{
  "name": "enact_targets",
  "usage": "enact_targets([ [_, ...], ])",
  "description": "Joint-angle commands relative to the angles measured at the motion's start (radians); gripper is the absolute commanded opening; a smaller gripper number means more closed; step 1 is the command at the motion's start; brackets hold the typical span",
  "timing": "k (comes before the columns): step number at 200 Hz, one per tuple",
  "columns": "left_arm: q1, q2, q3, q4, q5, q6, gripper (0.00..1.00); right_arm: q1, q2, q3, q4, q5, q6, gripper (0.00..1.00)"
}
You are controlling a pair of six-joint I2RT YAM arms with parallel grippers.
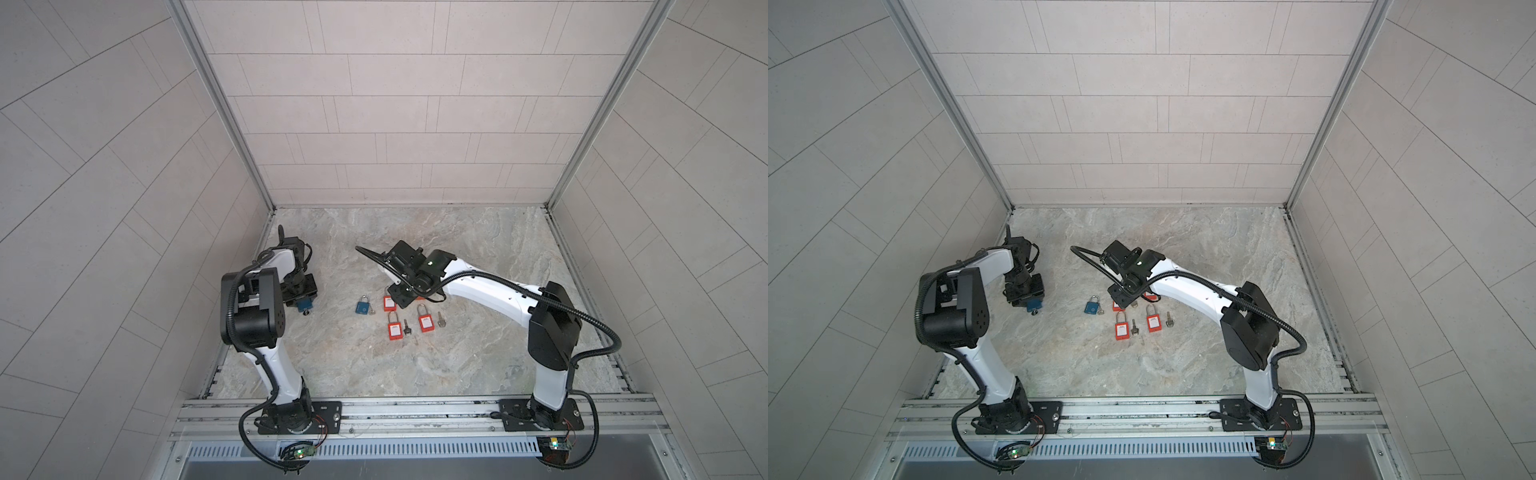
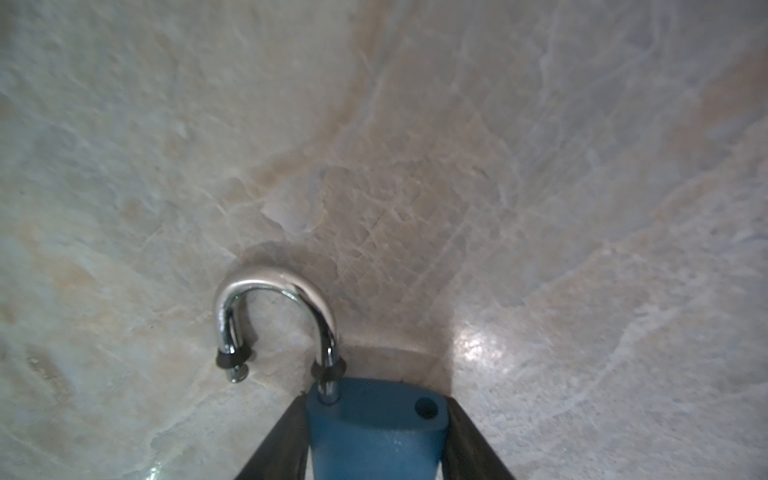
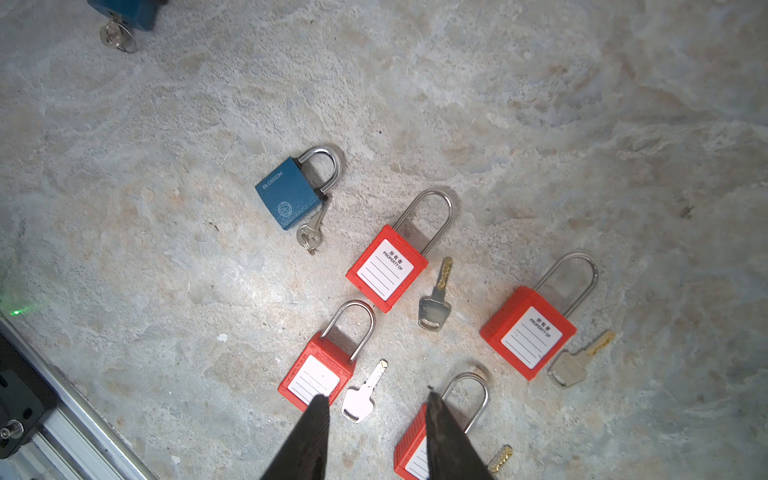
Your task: Lock with the key
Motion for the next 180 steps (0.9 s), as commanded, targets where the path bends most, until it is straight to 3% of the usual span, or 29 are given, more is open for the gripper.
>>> enact_targets([
  [1, -0.005, 0.002, 0.004, -0.049, -0.02, -0.009, 0.49, -0.004, -0.02, -0.003, -0.017, 0.014, 0.002, 0.41],
  [69, -0.007, -0.086, -0.109, -0.015, 0.075, -0.183, 0.47, -0.004, -0.031, -0.023, 0.0, 0.002, -0.022, 0.41],
  [121, -0.044, -0.264, -0.33, 0.181, 0.226, -0.542, 0.47, -0.004, -0.062, -0.056, 0.037, -0.023, -0.04, 0.4],
  [148, -0.103, -0.367, -0.411, 0.259, 0.213, -0.711, 0.47, -0.004, -0.066, -0.057, 0.054, -0.025, -0.048, 0.4],
  [180, -0.185, -0.405, -0.412, 0.288, 0.191, -0.787, 0.54, -0.002, -0.052, -0.03, 0.088, -0.09, -0.056, 0.41],
])
